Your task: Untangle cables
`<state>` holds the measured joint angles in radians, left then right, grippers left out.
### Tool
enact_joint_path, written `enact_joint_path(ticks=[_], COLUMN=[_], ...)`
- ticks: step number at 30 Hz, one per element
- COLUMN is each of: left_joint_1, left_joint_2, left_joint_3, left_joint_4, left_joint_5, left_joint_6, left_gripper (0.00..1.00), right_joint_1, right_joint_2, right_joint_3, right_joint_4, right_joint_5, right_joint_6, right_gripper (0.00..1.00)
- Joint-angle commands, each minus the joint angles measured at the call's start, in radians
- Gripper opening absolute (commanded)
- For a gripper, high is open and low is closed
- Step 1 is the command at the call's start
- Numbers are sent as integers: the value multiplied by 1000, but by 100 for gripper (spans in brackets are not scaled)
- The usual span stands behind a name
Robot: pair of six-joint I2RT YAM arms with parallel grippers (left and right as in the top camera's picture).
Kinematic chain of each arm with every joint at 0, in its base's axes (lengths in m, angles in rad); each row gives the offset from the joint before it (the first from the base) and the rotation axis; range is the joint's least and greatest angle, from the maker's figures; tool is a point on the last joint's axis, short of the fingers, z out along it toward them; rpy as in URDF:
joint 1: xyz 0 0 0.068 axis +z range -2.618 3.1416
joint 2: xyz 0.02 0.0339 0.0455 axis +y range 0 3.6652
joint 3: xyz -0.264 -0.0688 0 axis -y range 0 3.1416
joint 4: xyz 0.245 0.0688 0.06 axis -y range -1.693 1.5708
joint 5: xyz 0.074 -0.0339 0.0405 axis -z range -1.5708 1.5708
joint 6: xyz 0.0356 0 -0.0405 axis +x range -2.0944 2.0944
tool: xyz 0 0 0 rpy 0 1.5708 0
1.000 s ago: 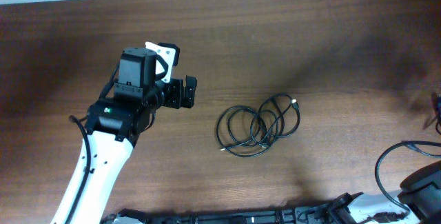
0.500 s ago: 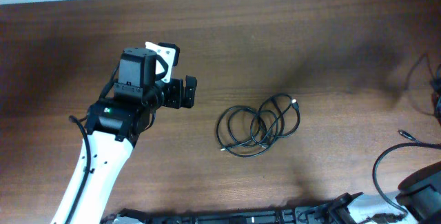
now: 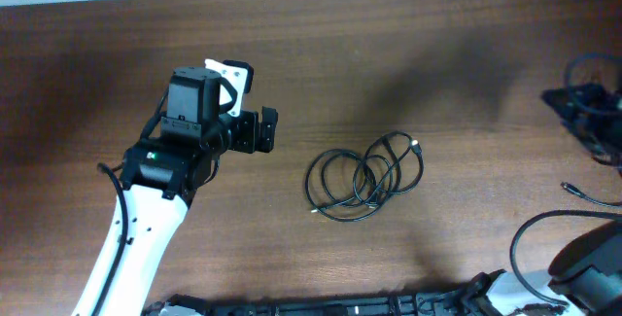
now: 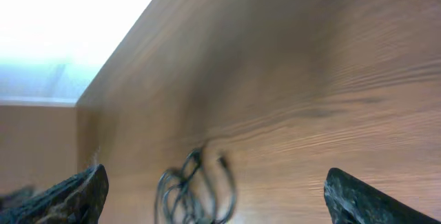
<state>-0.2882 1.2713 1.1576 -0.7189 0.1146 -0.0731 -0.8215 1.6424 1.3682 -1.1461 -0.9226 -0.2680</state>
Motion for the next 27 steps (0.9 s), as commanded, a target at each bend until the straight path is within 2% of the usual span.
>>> enact_joint_path(ticks=[1, 9, 12, 15, 17, 21, 27], left_joint_1=[3, 3, 3, 3, 3, 3, 3], left_joint_2=[-13, -13, -13, -13, -13, -13, -13], left_joint_3=[9, 9, 9, 9, 9, 9, 9], left_joint_4=[-1, -1, -1, -1, -1, -1, -1], left_joint_5=[-7, -7, -7, -7, -7, -7, -7], left_joint_6=[-13, -13, -13, -13, -13, -13, -13], left_gripper=[99, 99, 99, 99, 99, 99, 99], right_joint_1=[133, 441, 566, 704, 771, 835, 848], right_joint_2=[-19, -18, -18, -18, -17, -16, -16], right_joint_3=[5, 5, 5, 0, -21, -76, -172], right_joint_4=[-29, -36, -36, -35, -26, 19, 89], right_joint_5=[21, 183, 282, 494, 532, 539, 539], right_joint_6=[-24, 37, 121, 300, 350, 408, 495], right_gripper=[99, 99, 99, 99, 99, 99, 99])
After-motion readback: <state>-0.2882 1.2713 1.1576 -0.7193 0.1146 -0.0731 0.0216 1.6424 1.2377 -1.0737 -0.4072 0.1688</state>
